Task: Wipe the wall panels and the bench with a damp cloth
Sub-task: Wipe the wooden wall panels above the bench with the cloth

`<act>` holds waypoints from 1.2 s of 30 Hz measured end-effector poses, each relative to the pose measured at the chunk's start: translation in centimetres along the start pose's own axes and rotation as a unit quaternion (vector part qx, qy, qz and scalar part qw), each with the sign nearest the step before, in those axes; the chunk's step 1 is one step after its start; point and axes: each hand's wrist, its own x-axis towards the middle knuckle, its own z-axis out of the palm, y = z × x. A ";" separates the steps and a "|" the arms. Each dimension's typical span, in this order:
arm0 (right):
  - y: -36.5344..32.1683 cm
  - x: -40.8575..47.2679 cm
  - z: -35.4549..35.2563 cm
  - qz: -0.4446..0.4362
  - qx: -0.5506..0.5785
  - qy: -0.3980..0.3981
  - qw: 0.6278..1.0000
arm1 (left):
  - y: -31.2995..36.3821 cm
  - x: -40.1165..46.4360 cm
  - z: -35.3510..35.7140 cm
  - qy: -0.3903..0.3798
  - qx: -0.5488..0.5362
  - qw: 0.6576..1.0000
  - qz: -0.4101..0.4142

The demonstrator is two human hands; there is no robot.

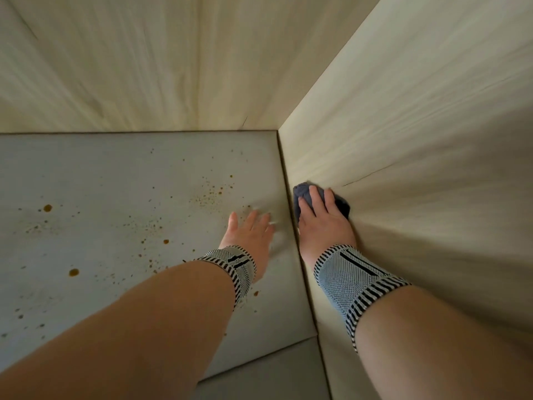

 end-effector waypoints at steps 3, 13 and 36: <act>-0.5 2.3 0.0 -0.028 -0.031 -0.015 0.999 | 0.1 0.7 0.3 0.008 -0.018 1.000 -0.006; -4.3 -1.5 3.3 -0.176 -0.036 -0.227 0.957 | -0.1 0.6 -0.3 -0.002 -0.005 1.000 -0.009; -3.2 -2.0 1.5 -0.203 -0.054 -0.266 0.941 | -0.2 0.5 -0.8 -0.021 0.022 1.000 -0.007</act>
